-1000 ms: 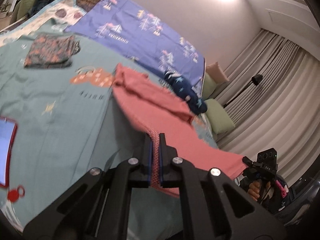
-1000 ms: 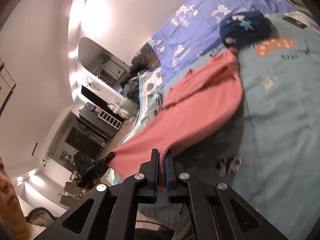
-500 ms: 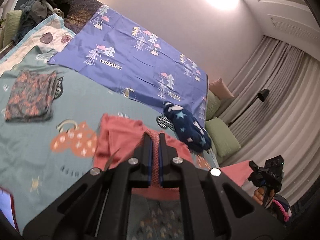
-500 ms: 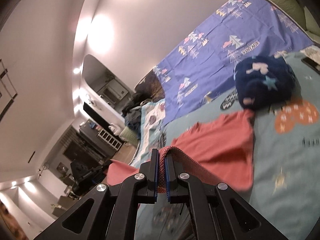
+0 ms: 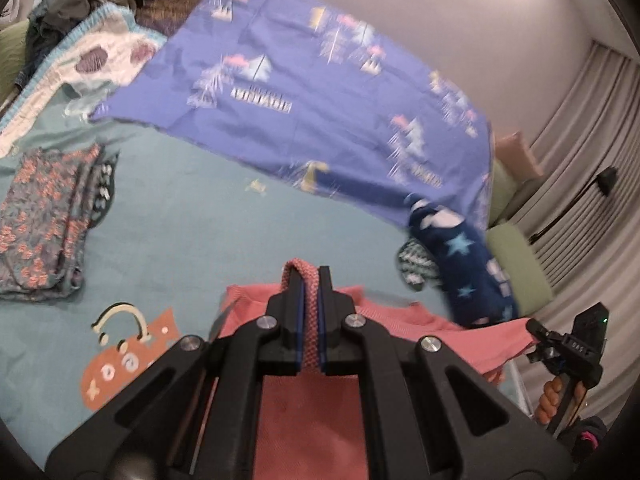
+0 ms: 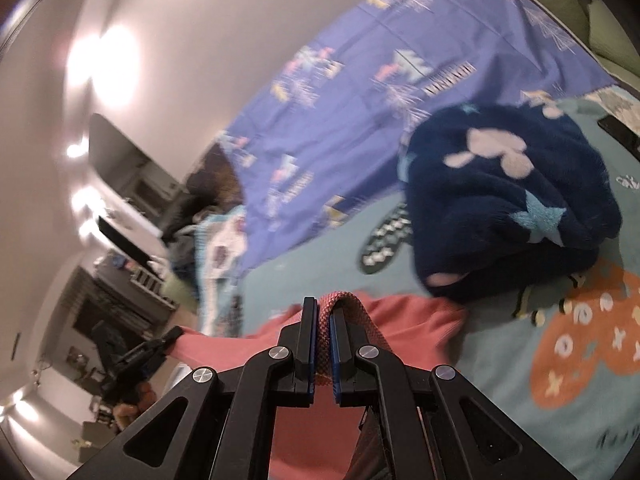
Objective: Fold small clothes
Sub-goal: 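Lift the hem with both grippers and fold it toward the collar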
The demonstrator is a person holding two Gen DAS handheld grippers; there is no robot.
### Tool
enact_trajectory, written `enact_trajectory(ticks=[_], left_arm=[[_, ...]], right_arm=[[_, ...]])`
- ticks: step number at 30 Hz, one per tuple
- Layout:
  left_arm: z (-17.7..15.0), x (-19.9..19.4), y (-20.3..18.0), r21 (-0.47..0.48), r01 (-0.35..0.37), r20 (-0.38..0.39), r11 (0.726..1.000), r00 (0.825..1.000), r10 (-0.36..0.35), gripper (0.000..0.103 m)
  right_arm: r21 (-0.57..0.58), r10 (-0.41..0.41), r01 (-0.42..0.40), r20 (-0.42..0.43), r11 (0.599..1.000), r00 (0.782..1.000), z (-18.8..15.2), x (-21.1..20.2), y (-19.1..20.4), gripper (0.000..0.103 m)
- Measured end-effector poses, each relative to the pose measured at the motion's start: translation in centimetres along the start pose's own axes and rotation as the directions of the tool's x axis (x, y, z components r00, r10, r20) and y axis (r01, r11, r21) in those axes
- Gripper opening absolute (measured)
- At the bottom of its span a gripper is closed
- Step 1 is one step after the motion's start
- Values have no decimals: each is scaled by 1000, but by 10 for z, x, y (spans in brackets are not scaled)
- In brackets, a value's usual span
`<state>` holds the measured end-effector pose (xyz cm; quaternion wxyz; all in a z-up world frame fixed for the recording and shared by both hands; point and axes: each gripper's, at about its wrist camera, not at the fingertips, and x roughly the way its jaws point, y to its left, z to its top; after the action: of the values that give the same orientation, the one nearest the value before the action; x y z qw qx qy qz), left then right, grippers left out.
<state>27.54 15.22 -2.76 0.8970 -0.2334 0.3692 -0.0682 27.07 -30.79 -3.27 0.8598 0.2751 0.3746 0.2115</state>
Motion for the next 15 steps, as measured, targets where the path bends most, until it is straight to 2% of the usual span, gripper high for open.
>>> enact_trajectory(ticks=[7,13,15], left_arm=[[-17,70,21,4,-71,-117,997,991,71,7],[-24,80,33,-12,-56,-133,998,990,54,8],[-24,77,33,-12,-49,-124,999,991,47,9]], right_arm=[[6,-142,143,-89,990,986,-5,53,-41,6],[14,-157,159,-110,987,981,-11,58,-60,8],[9,-176,178,-121,984,977,-13,54,-61,15]])
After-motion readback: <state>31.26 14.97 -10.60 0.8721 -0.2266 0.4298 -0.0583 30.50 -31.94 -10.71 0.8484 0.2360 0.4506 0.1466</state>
